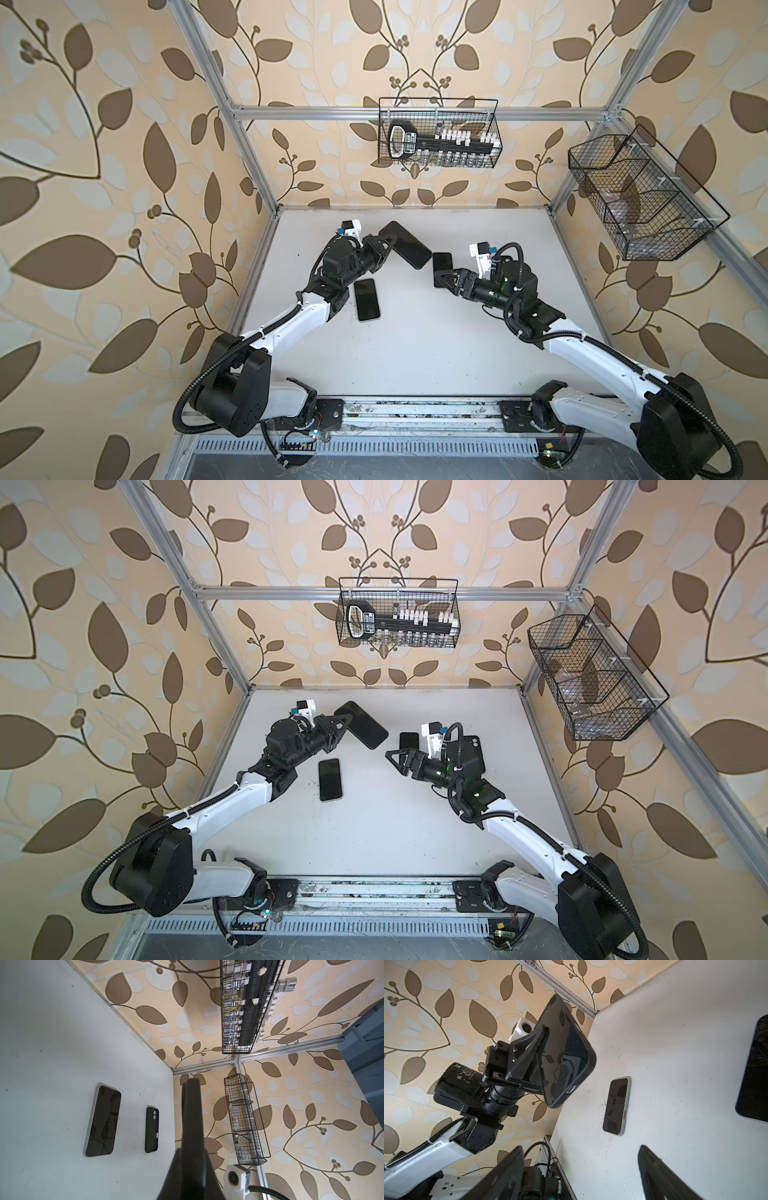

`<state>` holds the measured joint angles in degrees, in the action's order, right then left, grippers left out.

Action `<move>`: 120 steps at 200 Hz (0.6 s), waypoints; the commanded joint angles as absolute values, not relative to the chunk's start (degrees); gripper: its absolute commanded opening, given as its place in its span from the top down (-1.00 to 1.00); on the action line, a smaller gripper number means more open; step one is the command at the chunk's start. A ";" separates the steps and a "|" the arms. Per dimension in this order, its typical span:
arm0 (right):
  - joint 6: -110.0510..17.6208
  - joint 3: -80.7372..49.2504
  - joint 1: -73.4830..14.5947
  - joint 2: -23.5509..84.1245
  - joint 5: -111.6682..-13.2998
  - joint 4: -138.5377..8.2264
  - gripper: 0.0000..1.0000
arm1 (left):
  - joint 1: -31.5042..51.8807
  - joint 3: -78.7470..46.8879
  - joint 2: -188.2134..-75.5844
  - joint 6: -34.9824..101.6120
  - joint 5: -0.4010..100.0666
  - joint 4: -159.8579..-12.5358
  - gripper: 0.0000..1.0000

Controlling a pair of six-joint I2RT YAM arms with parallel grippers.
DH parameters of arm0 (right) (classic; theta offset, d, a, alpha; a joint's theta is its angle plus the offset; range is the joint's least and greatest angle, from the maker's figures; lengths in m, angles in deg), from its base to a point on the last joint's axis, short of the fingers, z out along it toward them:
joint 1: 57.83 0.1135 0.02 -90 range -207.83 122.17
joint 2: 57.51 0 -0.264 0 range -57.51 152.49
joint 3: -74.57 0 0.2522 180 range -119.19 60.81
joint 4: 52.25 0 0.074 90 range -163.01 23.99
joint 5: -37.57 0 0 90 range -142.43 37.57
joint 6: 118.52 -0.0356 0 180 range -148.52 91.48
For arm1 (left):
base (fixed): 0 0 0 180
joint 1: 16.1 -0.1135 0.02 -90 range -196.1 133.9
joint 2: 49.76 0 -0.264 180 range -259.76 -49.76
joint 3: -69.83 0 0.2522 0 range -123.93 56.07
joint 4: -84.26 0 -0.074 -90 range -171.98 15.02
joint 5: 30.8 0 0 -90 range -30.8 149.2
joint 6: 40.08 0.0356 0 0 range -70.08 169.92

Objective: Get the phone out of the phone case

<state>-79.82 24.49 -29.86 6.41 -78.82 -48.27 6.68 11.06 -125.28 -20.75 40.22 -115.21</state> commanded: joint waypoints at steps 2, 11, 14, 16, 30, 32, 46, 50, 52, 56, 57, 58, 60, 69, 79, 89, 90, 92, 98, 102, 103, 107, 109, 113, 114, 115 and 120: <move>-81.88 24.33 -28.41 7.85 -78.72 -43.62 -0.66 | 6.13 10.41 -122.77 -24.05 39.96 -124.94 1.00; -82.23 24.24 -27.68 8.55 -78.47 -42.09 -0.63 | 6.13 10.56 -123.13 -25.04 39.88 -126.24 1.00; -82.36 24.18 -27.48 8.78 -78.38 -41.69 -0.63 | 6.13 10.59 -123.22 -25.36 39.85 -126.60 1.00; -82.47 24.16 -27.39 8.94 -78.30 -41.43 -0.62 | 6.13 10.69 -123.30 -25.57 39.86 -126.86 1.00; -83.36 24.36 -26.50 10.07 -77.98 -38.49 -0.57 | 6.13 11.10 -123.66 -26.84 40.38 -128.38 1.00; -83.51 24.41 -26.42 10.23 -77.94 -37.97 -0.55 | 6.13 11.12 -123.67 -26.99 40.39 -128.56 1.00; -85.01 25.15 -25.77 10.99 -77.13 -34.03 -0.50 | 6.16 11.47 -123.72 -27.67 40.95 -129.25 1.00; -85.39 25.35 -25.56 11.16 -76.83 -32.88 -0.48 | 6.21 11.62 -123.76 -27.76 41.13 -129.41 1.00; -85.56 25.45 -25.44 11.18 -76.62 -32.35 -0.47 | 6.22 11.67 -123.74 -27.77 41.22 -129.45 1.00; -85.83 25.62 -25.26 11.29 -76.17 -31.41 -0.46 | 6.22 11.77 -123.69 -27.99 41.41 -129.65 1.00; -85.91 25.64 -25.24 11.34 -76.08 -31.31 -0.46 | 6.22 11.77 -123.68 -28.02 41.43 -129.63 1.00; -85.95 25.65 -25.18 11.37 -75.95 -31.08 -0.45 | 6.22 11.86 -123.68 -28.07 41.48 -129.71 1.00; -86.12 25.65 -25.04 11.43 -75.78 -30.64 -0.45 | 6.22 11.97 -123.67 -28.07 41.59 -129.77 1.00; -86.32 25.57 -24.50 11.62 -74.95 -29.28 -0.44 | 6.22 12.12 -123.57 -28.22 41.84 -130.04 1.00; -86.45 25.33 -24.02 12.05 -74.06 -28.02 -0.42 | 6.22 12.44 -123.58 -28.45 42.10 -130.20 1.00; -86.57 25.14 -23.50 12.29 -73.18 -26.98 -0.39 | 6.22 12.77 -123.50 -28.66 42.28 -130.61 1.00; -86.54 25.13 -23.52 12.37 -73.09 -26.89 -0.38 | 6.22 12.80 -123.50 -28.70 42.31 -130.64 1.00; -86.59 25.15 -23.43 12.47 -72.87 -26.76 -0.38 | 6.22 12.76 -123.50 -28.80 42.32 -130.70 1.00; -86.72 25.04 -23.21 12.52 -72.31 -26.43 -0.36 | 6.24 12.99 -123.41 -28.97 42.47 -130.91 1.00; -86.83 25.03 -23.00 12.57 -71.87 -26.24 -0.35 | 6.22 13.09 -123.40 -28.95 42.58 -131.01 1.00; -86.85 25.04 -22.97 12.59 -71.78 -26.17 -0.35 | 6.22 13.13 -123.36 -29.02 42.59 -131.06 1.00; -86.94 24.96 -22.86 12.69 -71.46 -25.91 -0.34 | 6.22 13.18 -123.39 -29.04 42.59 -131.15 1.00; -86.96 24.86 -22.81 12.79 -71.32 -25.79 -0.33 | 6.22 13.22 -123.40 -29.06 42.66 -131.19 1.00; -87.01 24.86 -22.56 12.94 -71.02 -25.61 -0.32 | 6.22 13.29 -123.40 -29.15 42.68 -131.27 1.00; -86.98 24.82 -22.62 12.95 -70.95 -25.59 -0.32 | 6.22 13.32 -123.36 -29.12 42.68 -131.32 1.00; -87.02 24.80 -22.56 13.01 -70.88 -25.54 -0.32 | 6.22 13.34 -123.39 -29.19 42.68 -131.35 1.00; -87.18 24.70 -22.39 13.26 -70.53 -25.49 -0.29 | 6.22 13.41 -123.45 -29.30 42.68 -131.52 1.00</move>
